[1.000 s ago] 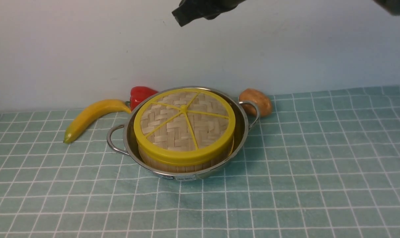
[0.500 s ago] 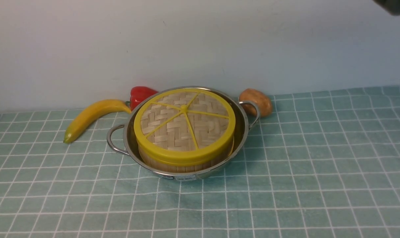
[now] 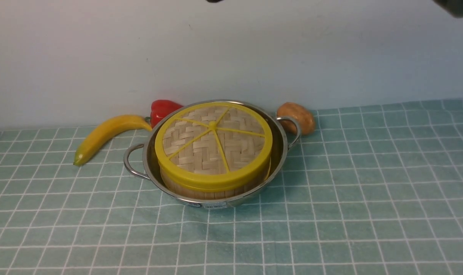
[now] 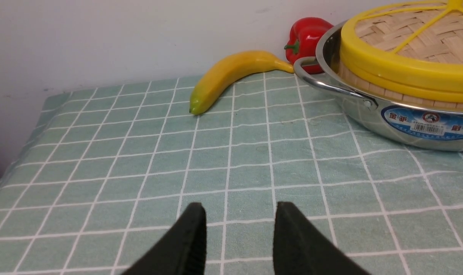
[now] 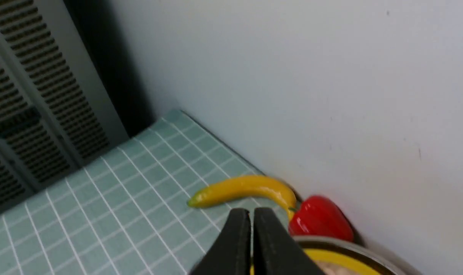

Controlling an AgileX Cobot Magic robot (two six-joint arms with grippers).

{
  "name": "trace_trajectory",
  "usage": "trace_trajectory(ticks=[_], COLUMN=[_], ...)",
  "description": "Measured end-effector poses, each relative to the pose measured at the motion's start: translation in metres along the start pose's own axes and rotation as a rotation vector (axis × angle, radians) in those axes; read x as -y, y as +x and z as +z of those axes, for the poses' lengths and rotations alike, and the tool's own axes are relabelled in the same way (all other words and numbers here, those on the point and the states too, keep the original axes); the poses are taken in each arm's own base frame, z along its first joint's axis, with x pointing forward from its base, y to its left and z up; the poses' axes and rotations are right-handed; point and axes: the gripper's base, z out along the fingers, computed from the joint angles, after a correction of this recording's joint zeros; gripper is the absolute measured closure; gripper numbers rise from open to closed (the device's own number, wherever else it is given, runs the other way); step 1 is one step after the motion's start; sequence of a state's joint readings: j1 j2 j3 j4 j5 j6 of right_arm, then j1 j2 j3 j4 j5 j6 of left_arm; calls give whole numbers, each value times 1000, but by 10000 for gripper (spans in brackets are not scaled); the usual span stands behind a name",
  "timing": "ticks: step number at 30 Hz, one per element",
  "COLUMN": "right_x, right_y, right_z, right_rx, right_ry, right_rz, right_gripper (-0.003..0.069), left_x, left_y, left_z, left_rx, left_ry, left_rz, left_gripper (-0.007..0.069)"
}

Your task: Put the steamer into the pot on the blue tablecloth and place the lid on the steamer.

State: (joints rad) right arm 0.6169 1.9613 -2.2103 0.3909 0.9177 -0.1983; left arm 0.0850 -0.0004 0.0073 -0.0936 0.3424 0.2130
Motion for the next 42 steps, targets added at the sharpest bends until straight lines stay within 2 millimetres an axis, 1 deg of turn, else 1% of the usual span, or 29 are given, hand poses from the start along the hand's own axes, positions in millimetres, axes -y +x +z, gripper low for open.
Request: trace_trajectory(ticks=[1, 3, 4, 5, 8, 11, 13, 14, 15, 16, 17, 19, 20, 21, 22, 23, 24, 25, 27, 28, 29, 30, 31, 32, 34, 36, 38, 41, 42], right_x=[1, 8, 9, 17, 29, 43, 48, 55, 59, 64, 66, 75, 78, 82, 89, 91, 95, 98, 101, 101, 101, 100, 97, 94, 81, 77, 60, 45, 37], right_y=[1, 9, 9, 14, 14, 3, 1, -4, -5, -5, -4, 5, 8, 15, 27, 31, 41, 50, 69, 71, 85, 93, 100, 109, 123, 132, 157, 184, 200], right_z=[0, -1, -2, -4, -18, -49, -60, -83, -97, -110, -114, -131, -136, -141, -150, -149, -159, -165, -178, -179, -189, -192, -201, -205, -222, -224, -239, -252, -259], right_rx=[-12, -101, -102, -163, -197, -140, -111, -49, -8, 35, 38, 66, 72, 68, 62, 54, 59, 61, 87, 82, 105, 109, 140, 146, 207, 221, 288, 372, 412], right_ry=[9, 59, 65, 115, 210, 321, 357, 404, 431, 456, 464, 504, 516, 532, 560, 563, 588, 605, 637, 640, 659, 665, 677, 682, 687, 684, 672, 667, 664], right_rz=[-5, -15, -18, -25, -22, 6, 15, 19, 19, 16, 19, 28, 31, 40, 58, 62, 74, 83, 91, 94, 97, 98, 94, 97, 92, 100, 121, 112, 103], right_gripper=[623, 619, 619, 615, 610, 603, 601, 597, 594, 591, 591, 587, 585, 583, 579, 578, 573, 570, 559, 559, 552, 548, 543, 540, 533, 529, 522, 517, 514], left_x=[0, 0, 0, 0, 0, 0, 0, 0, 0, 0, 0, 0, 0, 0, 0, 0, 0, 0, 0, 0, 0, 0, 0, 0, 0, 0, 0, 0, 0], left_y=[0, 0, 0, 0, 0, 0, 0, 0, 0, 0, 0, 0, 0, 0, 0, 0, 0, 0, 0, 0, 0, 0, 0, 0, 0, 0, 0, 0, 0], left_z=[0, 0, 0, 0, 0, 0, 0, 0, 0, 0, 0, 0, 0, 0, 0, 0, 0, 0, 0, 0, 0, 0, 0, 0, 0, 0, 0, 0, 0], left_rx=[0, 0, 0, 0, 0, 0, 0, 0, 0, 0, 0, 0, 0, 0, 0, 0, 0, 0, 0, 0, 0, 0, 0, 0, 0, 0, 0, 0, 0], left_ry=[0, 0, 0, 0, 0, 0, 0, 0, 0, 0, 0, 0, 0, 0, 0, 0, 0, 0, 0, 0, 0, 0, 0, 0, 0, 0, 0, 0, 0], left_rz=[0, 0, 0, 0, 0, 0, 0, 0, 0, 0, 0, 0, 0, 0, 0, 0, 0, 0, 0, 0, 0, 0, 0, 0, 0, 0, 0, 0, 0], left_gripper=[382, 382, 382, 382, 382, 382, 382, 382, 382, 382, 382, 382, 382, 382, 382, 382, 382, 382, 382, 382, 382, 382, 382, 382, 382, 382, 382, 382, 382])
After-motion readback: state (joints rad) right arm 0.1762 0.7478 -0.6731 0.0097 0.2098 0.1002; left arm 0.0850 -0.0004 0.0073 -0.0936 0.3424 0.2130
